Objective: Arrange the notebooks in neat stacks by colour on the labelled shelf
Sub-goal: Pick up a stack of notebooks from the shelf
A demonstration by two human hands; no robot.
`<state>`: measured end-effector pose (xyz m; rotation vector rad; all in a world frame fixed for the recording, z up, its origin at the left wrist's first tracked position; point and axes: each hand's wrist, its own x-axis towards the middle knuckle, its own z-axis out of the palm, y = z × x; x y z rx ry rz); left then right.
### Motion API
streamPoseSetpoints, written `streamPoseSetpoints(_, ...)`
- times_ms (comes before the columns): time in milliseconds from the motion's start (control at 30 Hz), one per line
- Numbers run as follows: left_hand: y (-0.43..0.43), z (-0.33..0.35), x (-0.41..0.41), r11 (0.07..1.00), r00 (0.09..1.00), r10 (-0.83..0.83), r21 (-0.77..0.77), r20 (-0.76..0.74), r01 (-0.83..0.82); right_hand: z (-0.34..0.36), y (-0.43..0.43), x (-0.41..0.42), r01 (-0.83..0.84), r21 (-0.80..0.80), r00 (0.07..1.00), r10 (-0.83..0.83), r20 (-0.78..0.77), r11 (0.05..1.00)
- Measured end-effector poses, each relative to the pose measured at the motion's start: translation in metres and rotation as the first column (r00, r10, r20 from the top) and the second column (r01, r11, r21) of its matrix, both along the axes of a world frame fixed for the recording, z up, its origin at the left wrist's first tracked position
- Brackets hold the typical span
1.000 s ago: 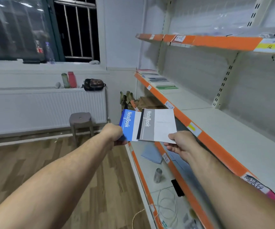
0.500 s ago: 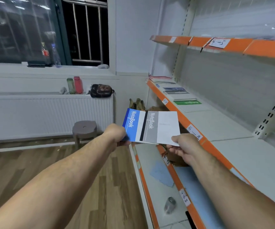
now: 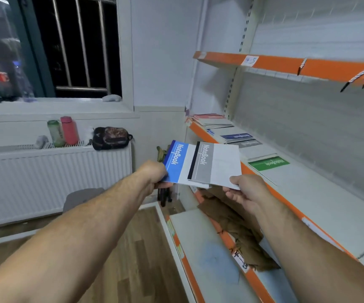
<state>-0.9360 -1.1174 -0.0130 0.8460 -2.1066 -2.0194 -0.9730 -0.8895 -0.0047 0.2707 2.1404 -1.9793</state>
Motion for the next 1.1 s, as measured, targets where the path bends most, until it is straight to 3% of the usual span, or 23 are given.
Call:
streamPoseSetpoints(400, -0.043, -0.012, -0.215, 0.987, 0.987, -0.155, -0.04, 0.036, 0.156, -0.005, -0.036, -0.176, 0.125, -0.013, 0.992, -0.125, 0.01, 0.992)
streamPoseSetpoints(700, -0.03, 0.01, -0.377, 0.95, 0.954, -0.295, -0.085, 0.053, 0.299, 0.005, -0.022, -0.318, 0.207, -0.021, 0.978, -0.206, 0.032, 0.978)
streamPoseSetpoints(933, -0.007, 0.006, -0.468, 0.873, 0.89, -0.446, -0.174, 0.095, 0.456, -0.002, -0.008, -0.369, 0.328, 0.002, 0.945, -0.328, 0.015, 0.945)
streamPoseSetpoints(1100, 0.011, 0.006, -0.515, 0.79, 0.793, -0.602, -0.075, 0.09, 0.608, -0.006, -0.009, -0.386, 0.477, -0.009, 0.879, -0.477, 0.005, 0.879)
